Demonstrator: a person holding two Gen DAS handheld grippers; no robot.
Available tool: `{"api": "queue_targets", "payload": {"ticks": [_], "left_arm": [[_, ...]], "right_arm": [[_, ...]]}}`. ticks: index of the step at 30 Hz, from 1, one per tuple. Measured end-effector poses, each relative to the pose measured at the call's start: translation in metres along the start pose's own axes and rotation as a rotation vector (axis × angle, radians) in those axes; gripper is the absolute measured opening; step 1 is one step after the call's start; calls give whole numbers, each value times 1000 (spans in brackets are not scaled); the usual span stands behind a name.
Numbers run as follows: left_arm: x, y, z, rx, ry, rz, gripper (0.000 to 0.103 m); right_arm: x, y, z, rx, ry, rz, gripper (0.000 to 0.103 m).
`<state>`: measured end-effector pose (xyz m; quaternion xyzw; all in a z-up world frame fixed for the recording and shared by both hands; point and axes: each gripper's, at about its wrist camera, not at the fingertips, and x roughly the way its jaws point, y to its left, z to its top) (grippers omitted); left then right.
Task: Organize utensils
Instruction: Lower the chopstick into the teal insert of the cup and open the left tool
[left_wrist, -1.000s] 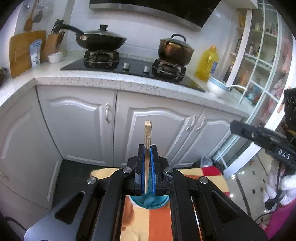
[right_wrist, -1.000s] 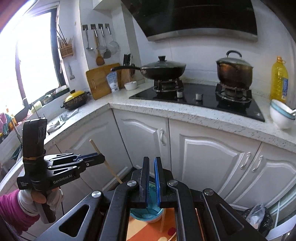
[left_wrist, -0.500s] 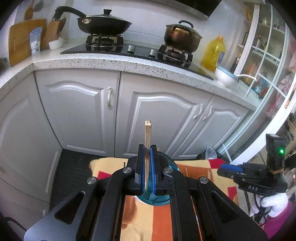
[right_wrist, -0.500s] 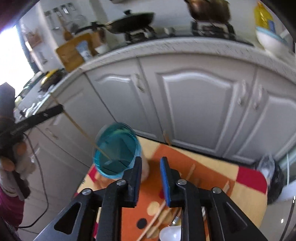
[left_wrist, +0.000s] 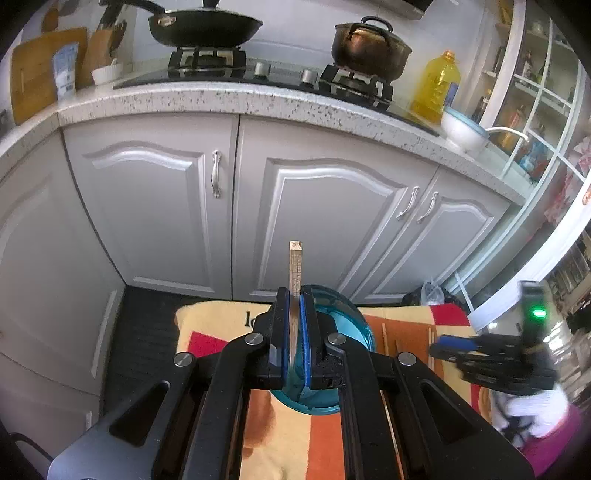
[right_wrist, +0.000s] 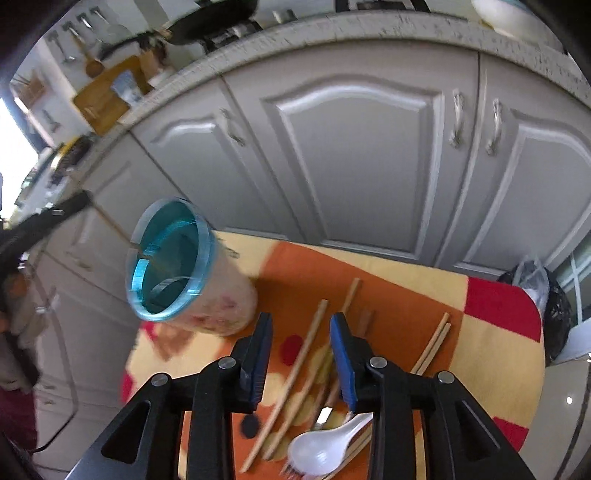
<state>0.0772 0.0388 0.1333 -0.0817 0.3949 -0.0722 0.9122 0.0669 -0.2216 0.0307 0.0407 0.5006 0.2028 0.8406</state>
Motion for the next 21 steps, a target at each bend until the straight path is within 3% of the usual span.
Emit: {"api": "queue_targets", "payload": {"ticks": [8, 21], "left_arm": [[4, 0, 2, -5, 10, -6, 4], [16, 4, 2, -21, 33, 12, 4]], "right_arm": [[80, -19, 7, 57, 123, -21, 23], [62, -23, -9, 85, 131, 10, 23]]}}
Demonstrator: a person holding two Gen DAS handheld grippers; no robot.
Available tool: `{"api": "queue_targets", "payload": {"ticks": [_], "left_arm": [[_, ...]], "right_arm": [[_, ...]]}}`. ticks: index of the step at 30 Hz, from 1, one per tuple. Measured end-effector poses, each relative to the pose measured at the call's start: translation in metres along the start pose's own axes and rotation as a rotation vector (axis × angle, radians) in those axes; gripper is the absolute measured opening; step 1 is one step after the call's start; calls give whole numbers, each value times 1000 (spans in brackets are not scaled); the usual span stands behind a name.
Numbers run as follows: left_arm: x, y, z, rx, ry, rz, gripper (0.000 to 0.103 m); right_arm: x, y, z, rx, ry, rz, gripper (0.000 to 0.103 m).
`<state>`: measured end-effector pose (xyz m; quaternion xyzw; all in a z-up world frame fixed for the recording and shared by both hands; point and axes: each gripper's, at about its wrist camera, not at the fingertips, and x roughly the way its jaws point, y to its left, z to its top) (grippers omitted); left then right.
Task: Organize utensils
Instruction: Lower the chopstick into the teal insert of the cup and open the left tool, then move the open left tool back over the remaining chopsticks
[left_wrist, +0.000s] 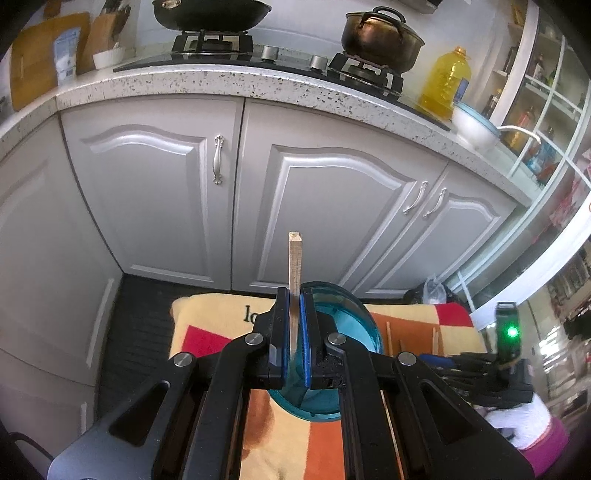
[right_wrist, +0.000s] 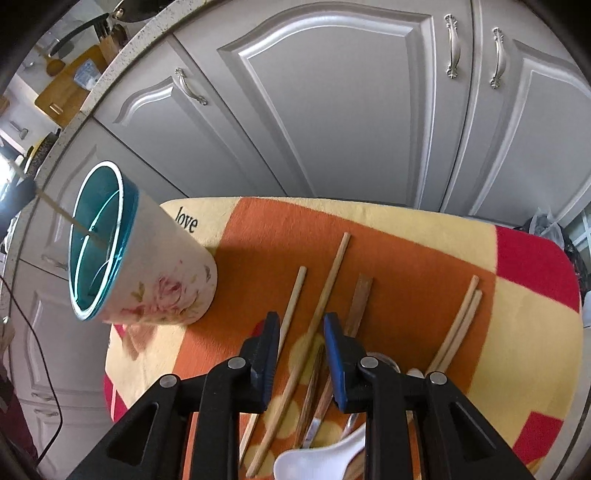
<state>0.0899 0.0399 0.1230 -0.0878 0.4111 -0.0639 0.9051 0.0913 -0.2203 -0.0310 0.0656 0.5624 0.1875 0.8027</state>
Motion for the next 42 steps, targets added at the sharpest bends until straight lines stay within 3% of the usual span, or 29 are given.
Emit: {"api": "queue_targets", "payload": {"ticks": [4, 5, 7, 8, 14, 20, 32, 42], "left_arm": [[-4, 1, 0, -11, -1, 5, 9], [-7, 3, 0, -20, -6, 11, 13], [-14, 7, 2, -44, -22, 5, 34], [-19, 9, 2, -57, -35, -1, 36], [-47, 6, -6, -46, -84, -3, 37], [-63, -18, -30, 28, -95, -31, 37], [-24, -72, -96, 91, 68, -113, 37], [-10, -87, -112, 118, 122, -121, 37]], "right_arm": [[-11, 3, -6, -7, -13, 0, 23], [-14, 2, -8, -4, -17, -1, 23], [-20, -1, -11, 4, -25, -3, 23], [-23, -3, -14, 8, -30, -7, 23], [-34, -18, -35, 36, -30, -37, 24], [-41, -37, -62, 85, -27, -52, 25], [-27, -67, -86, 159, -17, -130, 27], [-6, -57, -80, 99, -13, -189, 27]]}}
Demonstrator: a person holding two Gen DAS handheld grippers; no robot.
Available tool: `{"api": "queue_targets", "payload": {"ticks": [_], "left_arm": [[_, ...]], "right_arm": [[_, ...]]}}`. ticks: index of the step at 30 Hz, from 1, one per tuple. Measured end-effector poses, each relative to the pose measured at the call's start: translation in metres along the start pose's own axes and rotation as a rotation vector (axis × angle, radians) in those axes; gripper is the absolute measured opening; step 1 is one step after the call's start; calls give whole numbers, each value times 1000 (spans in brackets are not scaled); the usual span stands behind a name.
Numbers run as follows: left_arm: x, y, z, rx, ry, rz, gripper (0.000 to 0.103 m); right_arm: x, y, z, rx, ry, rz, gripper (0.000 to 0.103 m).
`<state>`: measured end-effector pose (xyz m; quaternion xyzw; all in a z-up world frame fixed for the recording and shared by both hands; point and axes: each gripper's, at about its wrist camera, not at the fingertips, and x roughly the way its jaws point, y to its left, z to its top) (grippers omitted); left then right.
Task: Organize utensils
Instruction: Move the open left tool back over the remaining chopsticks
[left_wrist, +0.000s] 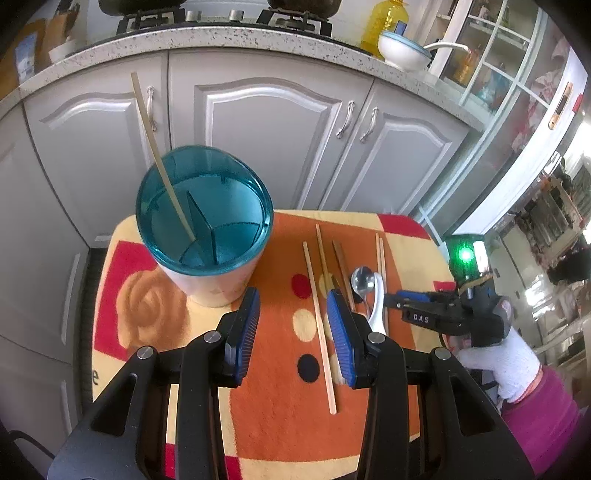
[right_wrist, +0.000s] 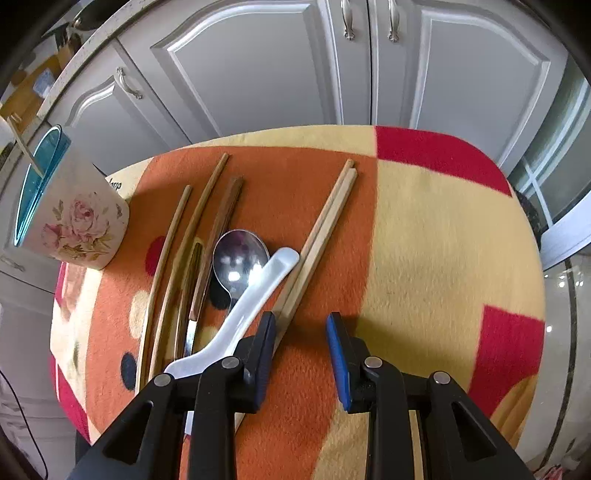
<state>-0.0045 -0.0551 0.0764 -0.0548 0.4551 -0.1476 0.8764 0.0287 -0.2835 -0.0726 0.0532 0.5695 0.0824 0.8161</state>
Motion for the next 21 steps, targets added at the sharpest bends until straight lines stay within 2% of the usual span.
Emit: {"api": "queue_targets", "payload": {"ticks": [14, 18, 21], "left_arm": [[8, -1, -5, -9, 31, -12, 37], [7, -1, -7, -12, 35, -12, 37], [6, -1, -8, -8, 32, -4, 37]], "right_arm": [[-1, -3, 0, 6, 6, -37, 27], [2, 5, -1, -44, 9, -75, 27], [1, -1, -1, -20, 3, -80, 27]]}}
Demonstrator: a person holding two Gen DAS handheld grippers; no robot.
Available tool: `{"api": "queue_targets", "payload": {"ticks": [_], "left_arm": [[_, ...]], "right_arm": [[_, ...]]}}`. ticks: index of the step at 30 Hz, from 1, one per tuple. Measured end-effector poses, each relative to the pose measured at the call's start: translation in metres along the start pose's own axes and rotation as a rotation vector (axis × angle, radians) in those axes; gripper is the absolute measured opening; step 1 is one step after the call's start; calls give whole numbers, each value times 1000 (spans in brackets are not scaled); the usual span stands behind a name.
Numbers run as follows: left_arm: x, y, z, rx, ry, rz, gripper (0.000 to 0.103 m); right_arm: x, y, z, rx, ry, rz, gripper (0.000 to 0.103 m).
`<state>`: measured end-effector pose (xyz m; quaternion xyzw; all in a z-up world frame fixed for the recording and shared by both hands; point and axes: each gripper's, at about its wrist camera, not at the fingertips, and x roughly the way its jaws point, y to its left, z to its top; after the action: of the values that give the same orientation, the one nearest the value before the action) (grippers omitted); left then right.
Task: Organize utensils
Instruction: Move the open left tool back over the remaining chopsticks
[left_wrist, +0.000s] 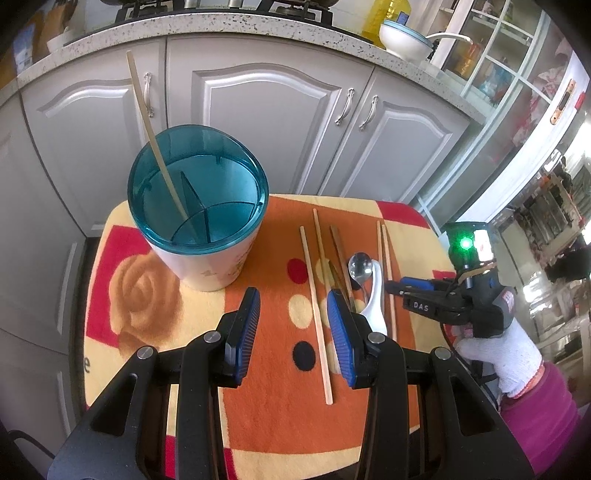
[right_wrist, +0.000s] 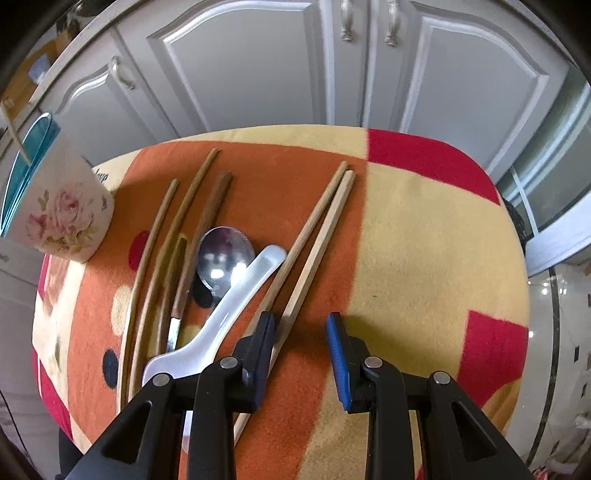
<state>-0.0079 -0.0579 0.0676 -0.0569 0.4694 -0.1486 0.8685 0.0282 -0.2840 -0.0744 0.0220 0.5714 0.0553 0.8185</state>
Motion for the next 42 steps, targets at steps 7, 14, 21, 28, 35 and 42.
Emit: {"api": "queue_targets", "payload": {"ticks": [7, 14, 21, 28, 35, 42], "left_arm": [[4, 1, 0, -9, 11, 10, 37], [10, -1, -1, 3, 25, 15, 37], [19, 1, -3, -8, 45, 21, 37], [39, 1, -10, -35, 79, 8, 37], [77, -13, -20, -27, 148, 0, 37], [113, -23, -22, -14, 177, 47, 37]], "right_arm": [[0, 1, -5, -23, 4, -7, 26], [-2, -20, -6, 55, -14, 54, 10], [-3, -28, -12, 85, -7, 109, 8], [-4, -27, -18, 117, -3, 142, 8], [-7, -33, -20, 169, -18, 199, 9], [-3, -27, -10, 119, -8, 157, 9]]}}
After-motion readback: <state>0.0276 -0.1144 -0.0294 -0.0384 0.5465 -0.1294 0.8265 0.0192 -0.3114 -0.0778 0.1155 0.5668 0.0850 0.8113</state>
